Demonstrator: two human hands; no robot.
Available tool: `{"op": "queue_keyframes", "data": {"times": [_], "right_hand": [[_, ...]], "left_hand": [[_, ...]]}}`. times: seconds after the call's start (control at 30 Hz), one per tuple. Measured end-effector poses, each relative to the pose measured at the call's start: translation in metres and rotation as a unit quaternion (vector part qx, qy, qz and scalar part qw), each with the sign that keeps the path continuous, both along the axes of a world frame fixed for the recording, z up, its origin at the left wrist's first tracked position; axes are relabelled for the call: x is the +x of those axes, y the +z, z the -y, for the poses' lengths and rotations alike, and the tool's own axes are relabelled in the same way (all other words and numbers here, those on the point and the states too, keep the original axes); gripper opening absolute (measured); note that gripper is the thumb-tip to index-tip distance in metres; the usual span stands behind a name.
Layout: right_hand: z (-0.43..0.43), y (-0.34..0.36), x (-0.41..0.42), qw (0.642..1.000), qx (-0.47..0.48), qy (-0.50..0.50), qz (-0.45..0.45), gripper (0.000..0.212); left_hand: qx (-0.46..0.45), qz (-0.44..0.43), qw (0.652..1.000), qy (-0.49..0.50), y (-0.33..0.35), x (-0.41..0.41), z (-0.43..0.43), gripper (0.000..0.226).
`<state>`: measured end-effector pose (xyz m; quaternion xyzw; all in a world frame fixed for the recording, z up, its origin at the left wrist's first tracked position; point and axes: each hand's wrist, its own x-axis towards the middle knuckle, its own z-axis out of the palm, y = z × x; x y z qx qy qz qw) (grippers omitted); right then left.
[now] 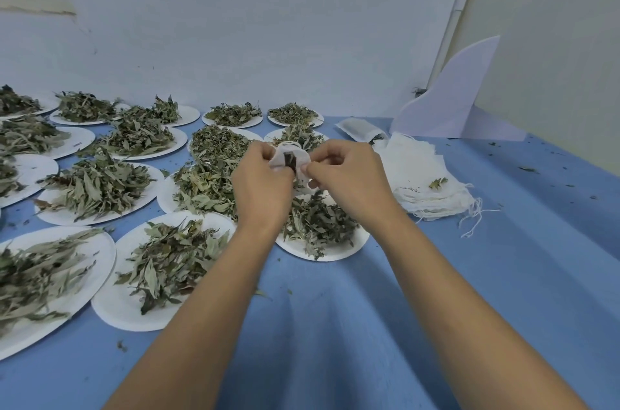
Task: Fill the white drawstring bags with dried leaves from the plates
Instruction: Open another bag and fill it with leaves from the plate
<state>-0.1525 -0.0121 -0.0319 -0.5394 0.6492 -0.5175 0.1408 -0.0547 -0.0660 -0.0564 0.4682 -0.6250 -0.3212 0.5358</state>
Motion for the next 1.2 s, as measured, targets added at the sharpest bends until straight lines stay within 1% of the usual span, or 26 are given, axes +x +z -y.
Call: {"op": "queue_keyframes", "data": {"times": [0.07,0.1,0.17,0.23,0.27,0.3,0.37,0.4,0.43,0.5,0.57,0.6,0.67,0.73,0.77,0.8,0.87,0.93,1.0,1.07,1.13,1.17,1.2], "right_hand": [[0.0,-0.001,0.001,1.0,-0.003,-0.004,0.006,0.019],[0.001,-0.002,0.0,1.0,-0.004,-0.011,0.01,0.018],[0.002,-0.005,-0.002,0.999,-0.003,-0.033,0.013,0.016],[0.003,-0.008,-0.005,0.998,0.005,-0.054,0.028,0.011],[0.003,-0.008,-0.007,0.997,0.013,-0.052,0.055,0.007],[0.003,-0.008,-0.008,0.994,0.024,-0.035,0.101,0.008],[0.003,-0.005,-0.01,0.972,0.045,0.041,0.225,0.012],[0.002,-0.002,-0.01,0.958,0.049,0.082,0.271,0.012],[0.001,-0.001,-0.011,0.949,0.052,0.112,0.289,0.015],[0.001,-0.001,-0.013,0.954,0.05,0.131,0.266,0.029],[0.002,-0.003,-0.012,0.973,0.042,0.103,0.204,0.04],[0.002,-0.004,-0.012,0.979,0.035,0.085,0.184,0.041],[0.003,-0.005,-0.011,0.981,0.012,0.058,0.184,0.036],[0.005,-0.006,-0.012,0.976,-0.015,0.036,0.214,0.026],[0.006,-0.007,-0.012,0.976,-0.022,0.015,0.215,0.023],[0.007,-0.008,-0.012,0.981,-0.023,-0.015,0.194,0.023],[0.008,-0.012,-0.014,0.987,-0.023,-0.062,0.148,0.026],[0.008,-0.013,-0.015,0.986,-0.026,-0.079,0.145,0.028],[0.008,-0.013,-0.017,0.986,-0.028,-0.077,0.143,0.024],[0.009,-0.014,-0.019,0.99,-0.031,-0.085,0.11,0.015],[0.01,-0.016,-0.022,0.991,-0.024,-0.109,0.079,0.017],[0.011,-0.017,-0.022,0.99,-0.017,-0.112,0.081,0.018],[0.011,-0.017,-0.021,0.99,-0.01,-0.1,0.104,0.021]], "left_hand": [[0.001,-0.012,1.0,0.008,0.0,0.001,0.0,0.028],[0.004,-0.016,1.0,0.001,0.0,0.001,0.0,0.025],[0.024,-0.04,0.998,-0.031,0.001,-0.001,0.0,0.019],[0.05,-0.083,0.992,-0.075,0.003,-0.003,-0.003,0.018],[0.055,-0.099,0.989,-0.091,0.004,-0.004,-0.003,0.017],[0.051,-0.105,0.988,-0.098,0.006,-0.004,-0.004,0.016],[0.032,-0.108,0.988,-0.103,0.007,-0.003,-0.006,0.017],[0.024,-0.114,0.988,-0.103,0.008,-0.003,-0.006,0.018],[0.018,-0.124,0.987,-0.104,0.008,-0.002,-0.006,0.019],[0.016,-0.146,0.983,-0.112,0.011,-0.002,-0.008,0.02],[0.017,-0.156,0.981,-0.117,0.013,-0.004,-0.01,0.02],[0.018,-0.156,0.981,-0.117,0.013,-0.006,-0.01,0.019],[0.023,-0.155,0.98,-0.121,0.013,-0.007,-0.012,0.017],[0.025,-0.148,0.98,-0.132,0.014,-0.008,-0.013,0.015],[0.018,-0.136,0.981,-0.136,0.014,-0.007,-0.014,0.013],[0.006,-0.118,0.983,-0.139,0.015,-0.007,-0.016,0.013],[-0.02,-0.08,0.986,-0.148,0.018,-0.007,-0.019,0.02],[-0.031,-0.054,0.983,-0.171,0.021,-0.005,-0.021,0.031],[-0.033,-0.033,0.98,-0.195,0.024,-0.002,-0.021,0.034],[-0.03,-0.015,0.977,-0.21,0.027,0.001,-0.019,0.032],[-0.046,0.005,0.982,-0.183,0.028,0.003,-0.018,0.026],[-0.069,0.026,0.986,-0.15,0.028,0.004,-0.017,0.023],[-0.099,0.052,0.987,-0.112,0.027,0.004,-0.016,0.021]]}}
